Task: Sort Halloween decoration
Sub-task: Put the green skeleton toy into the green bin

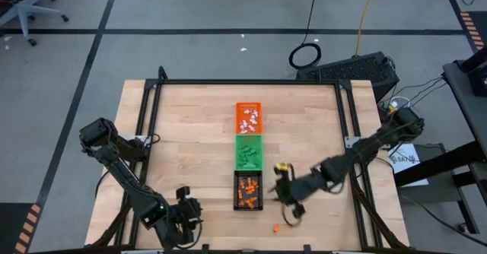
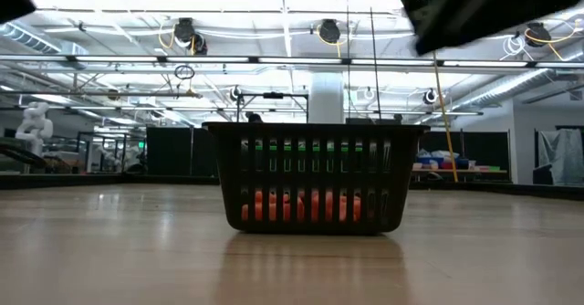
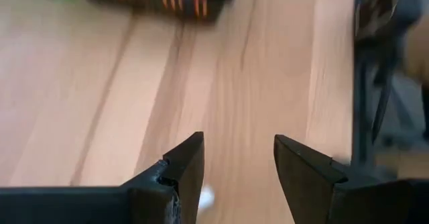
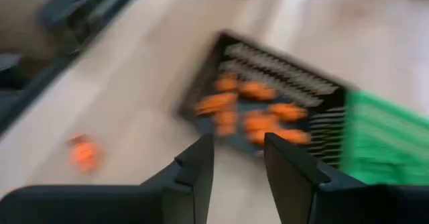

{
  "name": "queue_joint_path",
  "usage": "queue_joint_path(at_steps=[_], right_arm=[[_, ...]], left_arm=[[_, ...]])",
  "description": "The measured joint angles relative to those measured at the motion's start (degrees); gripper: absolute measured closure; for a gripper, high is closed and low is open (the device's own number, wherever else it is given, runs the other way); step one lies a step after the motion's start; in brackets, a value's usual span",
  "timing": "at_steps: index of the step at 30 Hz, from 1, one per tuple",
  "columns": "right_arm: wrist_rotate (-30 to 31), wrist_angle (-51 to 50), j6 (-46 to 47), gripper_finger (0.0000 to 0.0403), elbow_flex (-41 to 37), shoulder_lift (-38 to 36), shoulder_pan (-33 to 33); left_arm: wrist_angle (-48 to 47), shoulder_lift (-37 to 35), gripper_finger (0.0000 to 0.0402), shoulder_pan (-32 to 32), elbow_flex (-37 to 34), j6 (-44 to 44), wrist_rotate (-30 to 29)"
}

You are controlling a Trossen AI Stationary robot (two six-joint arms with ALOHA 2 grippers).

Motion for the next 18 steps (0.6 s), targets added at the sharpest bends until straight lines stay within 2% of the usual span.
queue_joint_path(at_steps=[2, 9, 18], right_arm=[[1.02, 2.54, 1.31, 0.0285, -2.20, 0.36, 3.00], [10.10, 6.43, 6.09, 0.0285, -5.80, 0.49, 9.65], [11.83, 6.91, 6.26, 0.0285, -5.80, 0.49, 11.00]], left_arm=[[-3.24, 0.00, 0.0224, 0.00, 0.00, -0.92, 3.93], [-15.02, 0.00, 0.0224, 0.02, 0.00, -0.15, 16.49], [-16.32, 0.13, 0.0224, 0.02, 0.00, 15.65, 16.63]])
